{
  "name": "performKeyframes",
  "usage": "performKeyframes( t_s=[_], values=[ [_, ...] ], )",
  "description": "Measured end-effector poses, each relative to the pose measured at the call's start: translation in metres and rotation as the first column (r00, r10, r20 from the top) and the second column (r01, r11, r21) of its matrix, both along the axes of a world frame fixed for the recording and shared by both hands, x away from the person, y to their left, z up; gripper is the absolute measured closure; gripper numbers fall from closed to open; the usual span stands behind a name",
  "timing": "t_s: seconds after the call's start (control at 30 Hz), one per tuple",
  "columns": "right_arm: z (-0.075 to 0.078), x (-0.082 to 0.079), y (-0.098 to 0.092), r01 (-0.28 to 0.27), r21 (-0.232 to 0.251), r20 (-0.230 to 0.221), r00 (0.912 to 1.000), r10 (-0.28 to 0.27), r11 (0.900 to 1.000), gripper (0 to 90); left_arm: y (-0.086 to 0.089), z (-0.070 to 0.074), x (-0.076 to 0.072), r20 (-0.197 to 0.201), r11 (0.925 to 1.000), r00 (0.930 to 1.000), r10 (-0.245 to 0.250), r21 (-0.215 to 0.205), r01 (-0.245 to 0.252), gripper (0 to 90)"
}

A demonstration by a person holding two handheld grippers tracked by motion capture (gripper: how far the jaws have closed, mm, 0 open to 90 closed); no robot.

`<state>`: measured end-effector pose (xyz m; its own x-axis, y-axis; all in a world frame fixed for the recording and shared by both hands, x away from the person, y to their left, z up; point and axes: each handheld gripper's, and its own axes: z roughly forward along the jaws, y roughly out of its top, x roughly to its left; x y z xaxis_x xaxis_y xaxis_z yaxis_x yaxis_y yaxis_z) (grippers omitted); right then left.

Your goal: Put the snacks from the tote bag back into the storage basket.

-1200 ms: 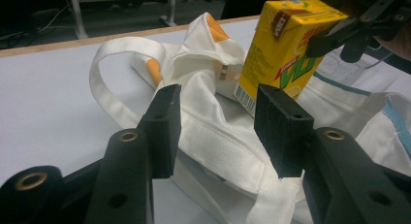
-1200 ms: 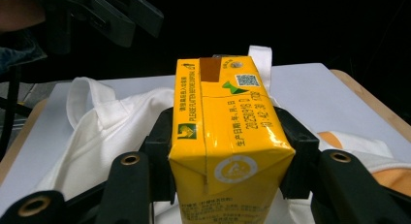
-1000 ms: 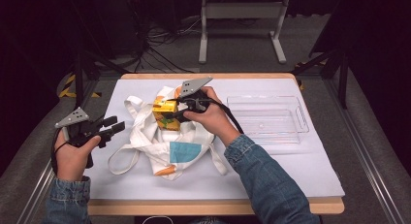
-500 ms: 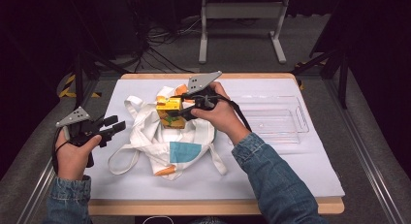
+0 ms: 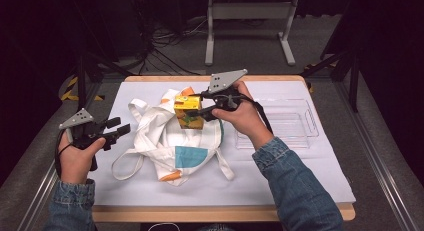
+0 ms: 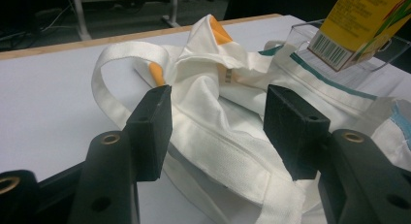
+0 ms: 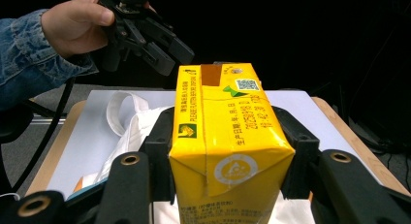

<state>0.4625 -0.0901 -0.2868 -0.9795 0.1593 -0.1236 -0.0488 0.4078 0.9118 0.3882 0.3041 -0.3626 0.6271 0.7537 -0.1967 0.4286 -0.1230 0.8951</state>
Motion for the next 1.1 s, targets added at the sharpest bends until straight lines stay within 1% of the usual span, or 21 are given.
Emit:
performKeyframes(
  t_s=[0.17,0.27,0.33,0.43,0.63,0.67,0.7,0.73,0.8,0.9,1.03,1.07,1.1],
  values=[
    [0.007,-0.002,-0.014,0.005,0.01,0.006,1.0,-0.005,1.0,51.1,-0.001,0.0,0.0,-0.001,0.9999,0.9999,-0.01,0.002,0.01,44.2],
    [0.01,-0.003,-0.023,0.009,0.017,0.006,0.9999,-0.009,1.0,51.1,-0.001,0.0,0.0,-0.004,1.0,1.0,-0.007,0.002,0.007,43.9],
    [0.011,-0.003,-0.027,0.011,0.016,0.008,0.9999,-0.011,1.0,51.1,-0.001,0.0,0.0,-0.001,1.0,1.0,-0.008,0.004,0.008,43.8],
    [0.015,-0.005,-0.04,0.018,0.011,0.012,0.9998,-0.019,1.0,51.1,0.0,0.0,0.0,-0.001,1.0,1.0,-0.005,0.004,0.005,43.6],
    [0.019,-0.006,-0.059,0.035,0.015,0.014,0.9993,-0.035,0.999,51.1,-0.001,-0.001,0.0,-0.008,1.0,0.9999,-0.006,0.001,0.006,43.4],
    [0.019,-0.006,-0.059,0.035,0.015,0.014,0.9993,-0.035,0.999,51.1,-0.001,-0.001,0.0,-0.008,1.0,0.9999,-0.006,0.001,0.006,43.3],
    [0.02,-0.007,-0.064,0.036,0.017,0.012,0.9993,-0.036,0.999,51.1,0.0,-0.001,0.0,-0.007,1.0,1.0,-0.004,0.002,0.004,43.3],
    [0.02,-0.007,-0.064,0.036,0.017,0.012,0.9993,-0.036,0.999,51.1,0.0,-0.001,0.0,-0.005,1.0,1.0,-0.005,0.005,0.005,43.3],
    [0.022,-0.007,-0.072,0.044,0.008,0.016,0.9989,-0.045,0.999,51.1,0.0,-0.001,0.0,-0.007,1.0,1.0,-0.001,0.002,0.001,43.3],
    [0.023,-0.007,-0.077,0.05,0.002,0.017,0.9986,-0.05,0.999,51.1,0.001,-0.001,-0.001,-0.006,1.0,1.0,0.001,0.002,-0.001,43.2],
    [0.024,-0.008,-0.091,0.062,0.002,0.019,0.9979,-0.062,0.998,51.0,0.001,-0.001,-0.001,-0.008,1.0,1.0,0.001,0.003,-0.001,43.0],
    [0.024,-0.008,-0.091,0.062,0.002,0.019,0.9979,-0.062,0.998,51.0,0.001,-0.001,-0.001,-0.008,1.0,1.0,0.001,0.003,-0.001,43.0],
    [0.025,-0.008,-0.098,0.062,0.002,0.02,0.9979,-0.062,0.998,51.1,0.001,-0.001,-0.001,-0.008,1.0,1.0,0.001,0.003,-0.001,43.0]
  ],
)
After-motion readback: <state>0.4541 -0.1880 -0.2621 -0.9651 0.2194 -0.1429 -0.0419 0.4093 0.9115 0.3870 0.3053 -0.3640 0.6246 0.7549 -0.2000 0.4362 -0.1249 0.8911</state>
